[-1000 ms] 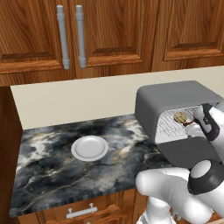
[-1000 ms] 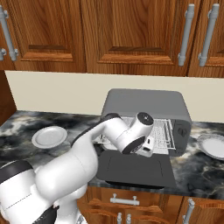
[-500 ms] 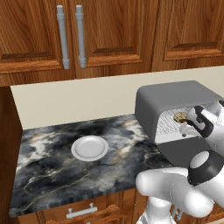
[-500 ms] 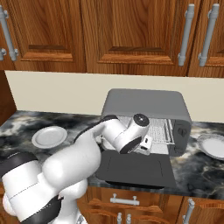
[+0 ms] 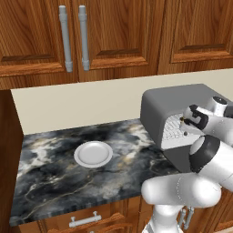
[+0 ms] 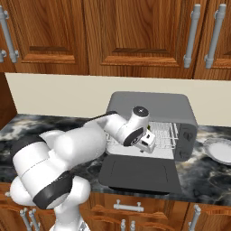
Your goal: Open the toaster oven door. Place the bread on the bottom rack in the toaster oven and place the chicken drumstick on the top rack.
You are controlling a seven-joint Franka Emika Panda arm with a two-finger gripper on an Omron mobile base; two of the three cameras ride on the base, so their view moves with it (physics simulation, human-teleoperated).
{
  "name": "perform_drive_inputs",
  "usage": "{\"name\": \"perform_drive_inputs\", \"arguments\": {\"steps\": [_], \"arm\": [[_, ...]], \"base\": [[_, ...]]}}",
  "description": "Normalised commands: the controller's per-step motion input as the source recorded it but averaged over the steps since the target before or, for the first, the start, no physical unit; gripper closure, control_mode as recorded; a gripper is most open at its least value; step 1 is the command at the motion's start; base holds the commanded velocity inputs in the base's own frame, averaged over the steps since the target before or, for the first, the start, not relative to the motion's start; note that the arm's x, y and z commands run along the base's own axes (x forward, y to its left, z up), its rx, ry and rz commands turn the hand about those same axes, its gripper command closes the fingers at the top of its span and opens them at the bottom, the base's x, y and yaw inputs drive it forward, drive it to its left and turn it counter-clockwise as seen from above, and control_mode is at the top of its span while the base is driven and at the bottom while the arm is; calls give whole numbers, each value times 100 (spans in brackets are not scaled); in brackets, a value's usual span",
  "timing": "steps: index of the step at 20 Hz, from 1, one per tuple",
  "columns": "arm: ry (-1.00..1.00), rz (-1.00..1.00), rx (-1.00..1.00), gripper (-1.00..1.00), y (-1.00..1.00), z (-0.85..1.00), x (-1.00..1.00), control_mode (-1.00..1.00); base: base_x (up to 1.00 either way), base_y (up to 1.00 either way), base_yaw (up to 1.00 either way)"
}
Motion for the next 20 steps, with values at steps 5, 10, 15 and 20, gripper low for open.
{"name": "perform_drive_inputs", "arguments": {"steps": [5,10,15,20], "arm": [[5,-19,7,-100,-1,-6,17,-100],[0,-19,11,-100,0,-6,20,-100],[0,-17,12,-100,0,-7,27,-100],[1,-16,9,-100,0,-3,31,-100]], "base": [[0,0,0],[0,0,0],[0,0,0],[0,0,0]]}}
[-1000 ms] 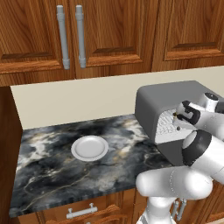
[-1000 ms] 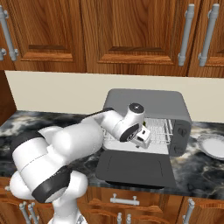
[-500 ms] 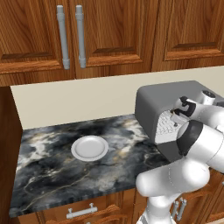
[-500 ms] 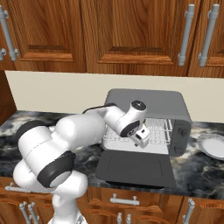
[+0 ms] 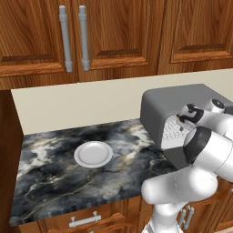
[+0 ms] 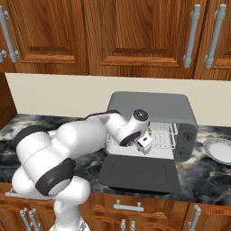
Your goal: Open the toaster oven door. Place the bread on the bottom rack in the toaster oven and place the chicken drumstick on the top rack.
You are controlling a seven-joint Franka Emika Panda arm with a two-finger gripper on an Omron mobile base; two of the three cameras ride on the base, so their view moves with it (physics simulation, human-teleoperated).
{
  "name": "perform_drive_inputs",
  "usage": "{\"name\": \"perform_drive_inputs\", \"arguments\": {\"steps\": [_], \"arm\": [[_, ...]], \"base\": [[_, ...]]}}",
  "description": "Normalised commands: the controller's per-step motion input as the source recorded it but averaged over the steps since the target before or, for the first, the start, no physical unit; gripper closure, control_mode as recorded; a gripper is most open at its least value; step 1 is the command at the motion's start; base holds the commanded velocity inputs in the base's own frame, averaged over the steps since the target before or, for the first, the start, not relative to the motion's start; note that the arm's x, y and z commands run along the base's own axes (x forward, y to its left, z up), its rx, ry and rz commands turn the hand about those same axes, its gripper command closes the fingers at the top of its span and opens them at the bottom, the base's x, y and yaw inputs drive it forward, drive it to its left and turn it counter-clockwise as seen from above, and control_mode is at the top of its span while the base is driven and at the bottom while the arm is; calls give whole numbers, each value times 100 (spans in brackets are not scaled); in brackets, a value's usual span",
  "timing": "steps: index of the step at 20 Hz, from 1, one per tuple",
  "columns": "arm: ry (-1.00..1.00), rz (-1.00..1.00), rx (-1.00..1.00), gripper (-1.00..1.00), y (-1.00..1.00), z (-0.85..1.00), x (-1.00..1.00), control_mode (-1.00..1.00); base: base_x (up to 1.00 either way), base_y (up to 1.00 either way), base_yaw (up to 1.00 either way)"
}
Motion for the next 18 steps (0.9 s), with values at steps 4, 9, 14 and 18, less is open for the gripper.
{"name": "perform_drive_inputs", "arguments": {"steps": [4,9,14,18], "arm": [[9,-15,6,-100,0,0,35,-100],[21,-6,2,-100,-6,0,14,-100],[6,0,6,-100,-10,5,-49,-100],[0,0,2,-100,0,8,-80,-100]], "base": [[0,0,0],[0,0,0],[0,0,0],[0,0,0]]}}
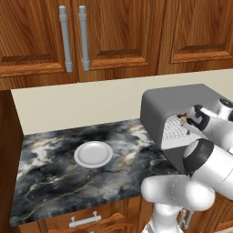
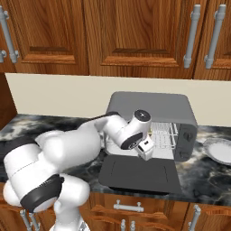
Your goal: Open the toaster oven door. Place the bread on the bottom rack in the toaster oven and place the chicken drumstick on the top rack.
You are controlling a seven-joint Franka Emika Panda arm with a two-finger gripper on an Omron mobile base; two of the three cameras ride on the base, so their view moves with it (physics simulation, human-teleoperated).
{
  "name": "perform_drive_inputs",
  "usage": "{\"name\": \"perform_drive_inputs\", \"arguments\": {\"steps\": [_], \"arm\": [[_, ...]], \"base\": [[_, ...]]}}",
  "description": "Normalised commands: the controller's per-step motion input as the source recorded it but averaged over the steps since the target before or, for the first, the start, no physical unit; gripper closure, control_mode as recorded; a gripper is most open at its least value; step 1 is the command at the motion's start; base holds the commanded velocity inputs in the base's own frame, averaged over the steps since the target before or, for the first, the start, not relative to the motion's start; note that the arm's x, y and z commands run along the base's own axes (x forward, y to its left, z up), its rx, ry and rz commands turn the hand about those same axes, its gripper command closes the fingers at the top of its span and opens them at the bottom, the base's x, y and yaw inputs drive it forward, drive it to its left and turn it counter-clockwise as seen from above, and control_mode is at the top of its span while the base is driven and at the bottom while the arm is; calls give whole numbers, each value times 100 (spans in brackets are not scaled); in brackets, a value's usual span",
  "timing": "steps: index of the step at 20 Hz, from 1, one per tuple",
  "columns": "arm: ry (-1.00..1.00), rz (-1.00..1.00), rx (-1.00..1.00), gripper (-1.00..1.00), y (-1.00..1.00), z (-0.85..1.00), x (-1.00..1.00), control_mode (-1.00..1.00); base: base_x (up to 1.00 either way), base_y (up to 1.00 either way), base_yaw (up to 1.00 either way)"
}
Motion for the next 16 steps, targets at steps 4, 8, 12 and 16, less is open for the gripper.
{"name": "perform_drive_inputs", "arguments": {"steps": [4,8,12,16], "arm": [[0,0,0,-100,3,19,-76,-100],[5,7,-2,-100,15,30,-71,-100],[13,17,-8,-100,22,32,-71,-100],[6,27,-10,-100,42,16,-69,-100]], "base": [[0,0,0],[0,0,0],[0,0,0],[0,0,0]]}}
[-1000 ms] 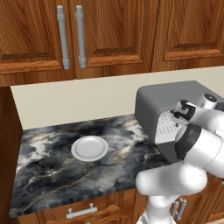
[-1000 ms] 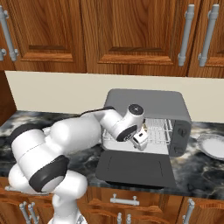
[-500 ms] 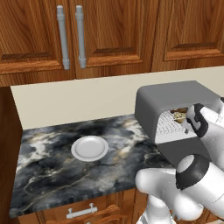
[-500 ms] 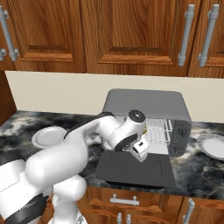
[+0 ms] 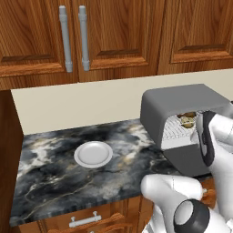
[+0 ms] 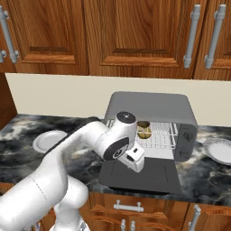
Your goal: Open the toaster oven door. Place the bread on the bottom rack in the toaster oven and place the chicken drumstick on the top rack.
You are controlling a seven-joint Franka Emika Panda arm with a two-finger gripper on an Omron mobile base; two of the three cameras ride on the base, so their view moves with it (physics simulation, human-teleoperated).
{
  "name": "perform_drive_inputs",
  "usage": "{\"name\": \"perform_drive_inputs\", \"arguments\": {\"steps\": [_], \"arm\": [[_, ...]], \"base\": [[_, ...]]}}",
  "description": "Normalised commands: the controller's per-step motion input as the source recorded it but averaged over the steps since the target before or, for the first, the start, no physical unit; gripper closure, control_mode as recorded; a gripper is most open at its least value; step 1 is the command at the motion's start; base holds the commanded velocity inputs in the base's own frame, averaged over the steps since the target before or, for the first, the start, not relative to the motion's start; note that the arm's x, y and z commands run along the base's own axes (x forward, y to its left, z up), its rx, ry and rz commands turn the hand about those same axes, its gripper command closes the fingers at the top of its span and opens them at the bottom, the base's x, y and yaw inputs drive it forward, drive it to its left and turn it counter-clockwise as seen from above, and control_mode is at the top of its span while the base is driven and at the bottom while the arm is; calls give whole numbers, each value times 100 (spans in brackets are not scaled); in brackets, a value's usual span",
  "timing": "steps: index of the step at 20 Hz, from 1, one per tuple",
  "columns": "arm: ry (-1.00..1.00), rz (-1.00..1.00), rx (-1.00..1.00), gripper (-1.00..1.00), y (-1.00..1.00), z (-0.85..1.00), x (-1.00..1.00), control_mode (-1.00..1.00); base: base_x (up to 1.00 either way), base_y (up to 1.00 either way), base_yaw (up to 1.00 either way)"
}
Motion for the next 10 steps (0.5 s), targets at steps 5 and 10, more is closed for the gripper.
{"name": "perform_drive_inputs", "arguments": {"steps": [5,10], "arm": [[0,35,-15,-100,57,5,-59,-100],[4,28,-9,-100,65,7,-52,-100]], "base": [[0,0,0],[0,0,0]]}}
